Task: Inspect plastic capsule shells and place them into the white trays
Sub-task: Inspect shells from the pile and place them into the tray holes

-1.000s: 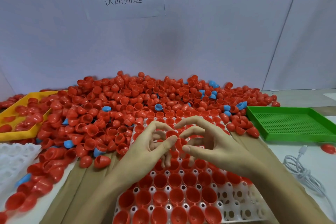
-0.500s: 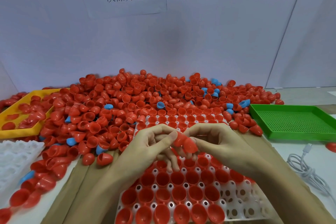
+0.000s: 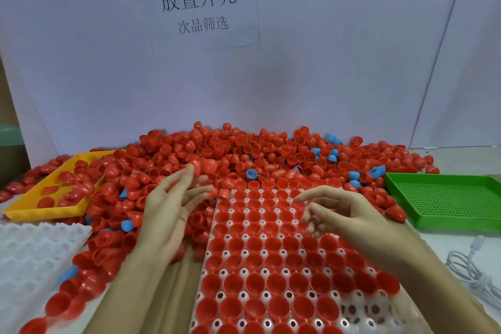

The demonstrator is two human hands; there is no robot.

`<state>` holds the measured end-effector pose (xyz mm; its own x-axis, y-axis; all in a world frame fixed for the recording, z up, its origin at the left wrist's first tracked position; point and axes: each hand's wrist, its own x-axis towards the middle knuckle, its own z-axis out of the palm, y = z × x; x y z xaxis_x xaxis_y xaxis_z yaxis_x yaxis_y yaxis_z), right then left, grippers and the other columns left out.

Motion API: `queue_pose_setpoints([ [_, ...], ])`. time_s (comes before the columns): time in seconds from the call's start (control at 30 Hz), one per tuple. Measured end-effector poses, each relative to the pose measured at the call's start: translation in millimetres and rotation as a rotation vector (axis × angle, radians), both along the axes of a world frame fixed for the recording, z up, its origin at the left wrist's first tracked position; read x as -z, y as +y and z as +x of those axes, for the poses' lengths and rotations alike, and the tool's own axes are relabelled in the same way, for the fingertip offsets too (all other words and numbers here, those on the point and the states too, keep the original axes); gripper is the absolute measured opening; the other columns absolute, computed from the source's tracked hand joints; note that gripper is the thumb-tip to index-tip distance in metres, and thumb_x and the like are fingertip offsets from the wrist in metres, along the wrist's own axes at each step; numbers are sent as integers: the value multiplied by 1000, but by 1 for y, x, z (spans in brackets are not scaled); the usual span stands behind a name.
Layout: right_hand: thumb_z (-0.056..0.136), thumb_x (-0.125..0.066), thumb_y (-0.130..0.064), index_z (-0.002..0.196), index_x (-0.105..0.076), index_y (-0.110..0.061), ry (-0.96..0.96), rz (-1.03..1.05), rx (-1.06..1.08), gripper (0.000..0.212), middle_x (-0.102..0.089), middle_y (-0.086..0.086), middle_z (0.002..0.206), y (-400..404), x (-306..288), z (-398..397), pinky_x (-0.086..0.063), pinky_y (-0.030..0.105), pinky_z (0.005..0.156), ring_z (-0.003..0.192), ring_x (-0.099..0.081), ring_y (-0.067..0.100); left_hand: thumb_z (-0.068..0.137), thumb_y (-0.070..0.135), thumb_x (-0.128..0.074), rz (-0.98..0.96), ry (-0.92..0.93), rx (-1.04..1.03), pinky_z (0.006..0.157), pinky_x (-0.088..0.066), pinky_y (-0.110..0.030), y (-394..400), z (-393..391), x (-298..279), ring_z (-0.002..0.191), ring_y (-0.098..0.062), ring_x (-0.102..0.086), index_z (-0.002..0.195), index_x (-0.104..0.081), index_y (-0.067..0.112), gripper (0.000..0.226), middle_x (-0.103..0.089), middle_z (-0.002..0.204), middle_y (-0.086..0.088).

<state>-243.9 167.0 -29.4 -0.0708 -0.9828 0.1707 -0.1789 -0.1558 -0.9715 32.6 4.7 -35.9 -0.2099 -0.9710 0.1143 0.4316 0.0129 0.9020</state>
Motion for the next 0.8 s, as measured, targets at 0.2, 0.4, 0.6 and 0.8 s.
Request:
queue_pose_setpoints([
  [0.2,107,-55,-7,106,-81,-25,22,26,33,31,-76,10,94,-1,1,-2,-58,40,88,85,-72,23,100,16,-68,-2,39,-77,104,-57,-42,-29,27,15,120,-24,-72,151,-44,-3,59,-66,139,-12],
  [0.4,107,-56,-6,104,-81,-24,33,10,42,30,-77,9,93,-2,2,-3,-59,32,79,82,-73,21,98,16,-73,-284,-613,-217,72,-64,-32,-43,-30,20,78,-20,-75,107,-73,17,9,-77,100,-9],
  [0.6,107,-55,-4,105,-79,-14,27,13,54,26,-77,9,89,-4,3,-3,-57,26,72,78,-73,20,96,40,-70,-736,-1565,-230,104,-48,-39,-98,-78,2,127,-26,-50,130,-64,18,41,-60,130,-5],
  [0.8,107,-54,-3,105,-78,-13,34,14,51,26,-76,9,88,-3,2,-2,-57,24,72,77,-72,19,90,15,-72,-636,-1663,-51,90,-54,-35,-119,-101,-1,112,-26,-65,111,-73,6,23,-70,117,-9],
])
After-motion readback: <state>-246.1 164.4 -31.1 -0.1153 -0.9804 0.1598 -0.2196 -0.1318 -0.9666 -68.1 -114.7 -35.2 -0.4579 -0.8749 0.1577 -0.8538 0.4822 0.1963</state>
